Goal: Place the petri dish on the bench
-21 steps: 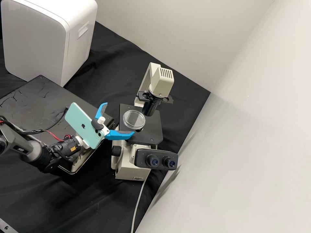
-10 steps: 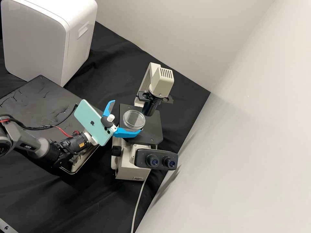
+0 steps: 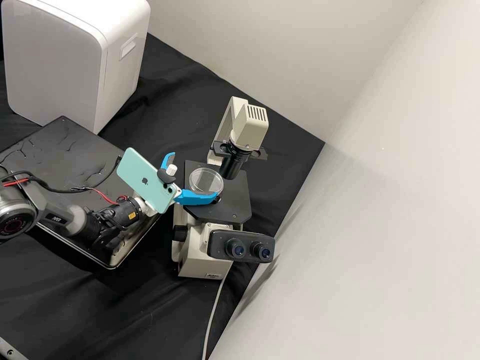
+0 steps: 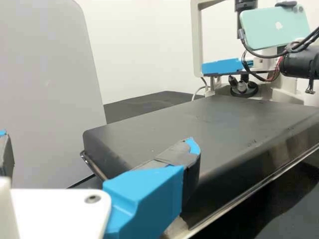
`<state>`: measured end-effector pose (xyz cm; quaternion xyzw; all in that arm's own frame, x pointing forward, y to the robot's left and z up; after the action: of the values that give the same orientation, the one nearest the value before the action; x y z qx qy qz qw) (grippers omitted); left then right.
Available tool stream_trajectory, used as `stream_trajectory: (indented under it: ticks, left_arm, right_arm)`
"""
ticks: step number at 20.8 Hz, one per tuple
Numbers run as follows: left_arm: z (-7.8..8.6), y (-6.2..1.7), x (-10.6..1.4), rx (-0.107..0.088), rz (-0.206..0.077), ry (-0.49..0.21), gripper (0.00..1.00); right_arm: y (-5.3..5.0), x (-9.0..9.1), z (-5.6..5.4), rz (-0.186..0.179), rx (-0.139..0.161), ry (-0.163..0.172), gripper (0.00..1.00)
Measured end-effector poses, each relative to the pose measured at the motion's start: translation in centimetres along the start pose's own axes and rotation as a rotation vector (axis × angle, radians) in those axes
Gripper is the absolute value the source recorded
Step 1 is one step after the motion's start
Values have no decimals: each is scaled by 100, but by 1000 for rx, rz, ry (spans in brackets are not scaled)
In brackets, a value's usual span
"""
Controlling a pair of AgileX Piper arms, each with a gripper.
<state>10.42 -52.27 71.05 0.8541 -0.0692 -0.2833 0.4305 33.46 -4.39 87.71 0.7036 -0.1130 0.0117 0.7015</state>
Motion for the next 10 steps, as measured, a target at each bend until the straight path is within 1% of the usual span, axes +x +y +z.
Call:
stream_trajectory:
  ticks: [3,6,8,10]
  left_arm:
    - [0,-3,1,1,-2,0,100]
    - [0,-6,2,2,-3,1,100]
    - [2,-20,7,8,-10,2,100]
    - [8,-20,4,8,-10,-2,100]
  right_arm:
    - [-2,24,12,4,1,-4,100]
    - [32,21,46,14,1,-14,100]
    - [67,17,81,24,0,-24,100]
    - [103,13,118,34,0,-36,100]
